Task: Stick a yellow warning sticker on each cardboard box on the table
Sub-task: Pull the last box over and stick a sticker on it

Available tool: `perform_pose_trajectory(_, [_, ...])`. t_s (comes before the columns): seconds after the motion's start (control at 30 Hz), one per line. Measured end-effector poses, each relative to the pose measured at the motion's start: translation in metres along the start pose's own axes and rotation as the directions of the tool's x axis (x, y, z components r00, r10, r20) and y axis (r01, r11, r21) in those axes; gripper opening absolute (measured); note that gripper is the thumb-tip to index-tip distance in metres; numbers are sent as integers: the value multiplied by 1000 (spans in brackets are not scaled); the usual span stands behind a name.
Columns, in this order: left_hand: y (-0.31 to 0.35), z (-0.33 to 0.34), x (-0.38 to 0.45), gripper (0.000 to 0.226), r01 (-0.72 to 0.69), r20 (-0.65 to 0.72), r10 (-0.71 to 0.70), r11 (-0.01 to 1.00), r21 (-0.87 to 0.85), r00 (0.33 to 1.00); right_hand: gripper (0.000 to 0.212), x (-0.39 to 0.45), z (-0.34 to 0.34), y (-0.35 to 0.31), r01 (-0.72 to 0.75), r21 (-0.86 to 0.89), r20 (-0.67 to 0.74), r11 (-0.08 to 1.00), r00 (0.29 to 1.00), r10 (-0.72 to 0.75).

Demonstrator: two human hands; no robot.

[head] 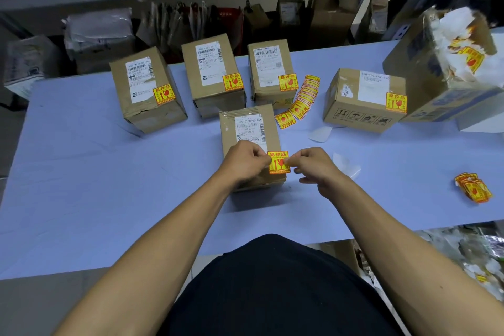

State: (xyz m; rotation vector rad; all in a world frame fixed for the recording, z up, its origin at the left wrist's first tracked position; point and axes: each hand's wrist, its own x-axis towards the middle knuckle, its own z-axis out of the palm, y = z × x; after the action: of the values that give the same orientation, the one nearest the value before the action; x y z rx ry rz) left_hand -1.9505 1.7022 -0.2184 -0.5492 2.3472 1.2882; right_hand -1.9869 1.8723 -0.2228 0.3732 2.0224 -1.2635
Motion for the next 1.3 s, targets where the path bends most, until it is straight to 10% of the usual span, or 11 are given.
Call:
perform_pose_trajectory(0.77, [-6,6,5,17,5,-35,8,936,352,999,15,6,11,15,33,-78,-5,996,999,-34])
perform_pose_trajectory(1.07, [-3,6,3,17,-5,-35,21,909,417,999,18,0,16,10,113,-362,-87,925,984,-155])
perform_pose_trajectory(1.3, [1,8,1,34,-16,-165,181,718,695,970,29,7,6,17,33,-235,-57,971,997,-48])
